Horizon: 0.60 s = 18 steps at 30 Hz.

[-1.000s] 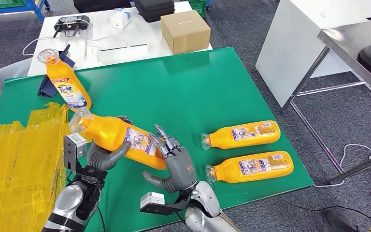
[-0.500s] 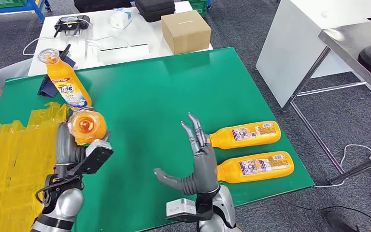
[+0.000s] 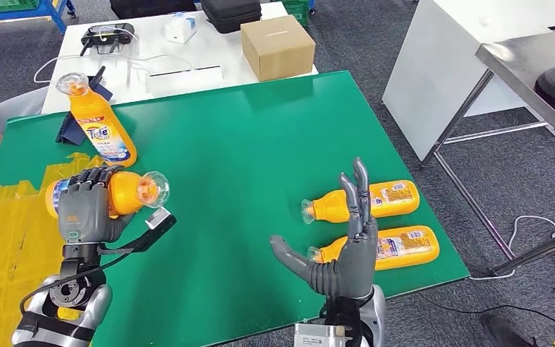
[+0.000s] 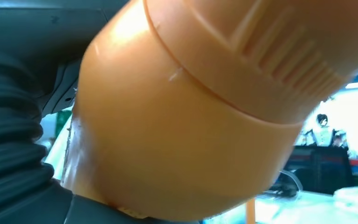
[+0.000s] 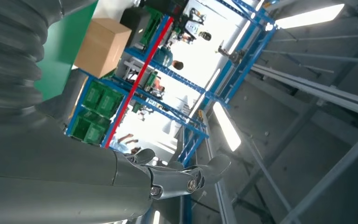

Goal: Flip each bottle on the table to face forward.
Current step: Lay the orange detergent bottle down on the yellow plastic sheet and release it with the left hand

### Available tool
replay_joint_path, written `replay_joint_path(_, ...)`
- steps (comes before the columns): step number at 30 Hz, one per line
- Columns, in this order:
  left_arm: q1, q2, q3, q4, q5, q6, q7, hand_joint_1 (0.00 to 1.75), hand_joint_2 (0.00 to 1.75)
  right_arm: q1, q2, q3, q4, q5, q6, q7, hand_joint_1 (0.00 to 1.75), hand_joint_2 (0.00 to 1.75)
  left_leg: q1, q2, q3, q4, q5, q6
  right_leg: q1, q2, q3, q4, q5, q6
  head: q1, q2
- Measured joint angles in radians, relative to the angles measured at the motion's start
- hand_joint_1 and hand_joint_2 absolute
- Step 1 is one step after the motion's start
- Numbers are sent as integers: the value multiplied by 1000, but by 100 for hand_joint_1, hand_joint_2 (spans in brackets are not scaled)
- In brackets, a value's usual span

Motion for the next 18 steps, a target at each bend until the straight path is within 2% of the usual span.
replay_joint_path(4, -49, 75, -97, 47, -4, -94, 168, 175, 175, 6, -3, -17, -21, 20, -9, 12, 0, 175, 0, 0, 0, 0, 0, 0, 0, 0, 0, 0, 0, 0, 0, 0)
replay_joint_path(6, -75, 98, -140, 89, -4, -109, 198, 175, 175, 7, -4, -24, -28, 24, -7, 21, 0, 175, 0, 0, 0, 0, 0, 0, 0, 0, 0, 0, 0, 0, 0, 0)
replay_joint_path(14, -132, 103, -170, 239, -4, -115, 163, 175, 175, 6, -4, -35, -29, 21, 8, 33, 0, 175, 0, 0, 0, 0, 0, 0, 0, 0, 0, 0, 0, 0, 0, 0)
replay_joint_path(18, -166, 90, -156, 322, -4, -137, 129, 175, 175, -5, -4, -35, -23, 13, 32, 38, 0, 175, 0, 0, 0, 0, 0, 0, 0, 0, 0, 0, 0, 0, 0, 0)
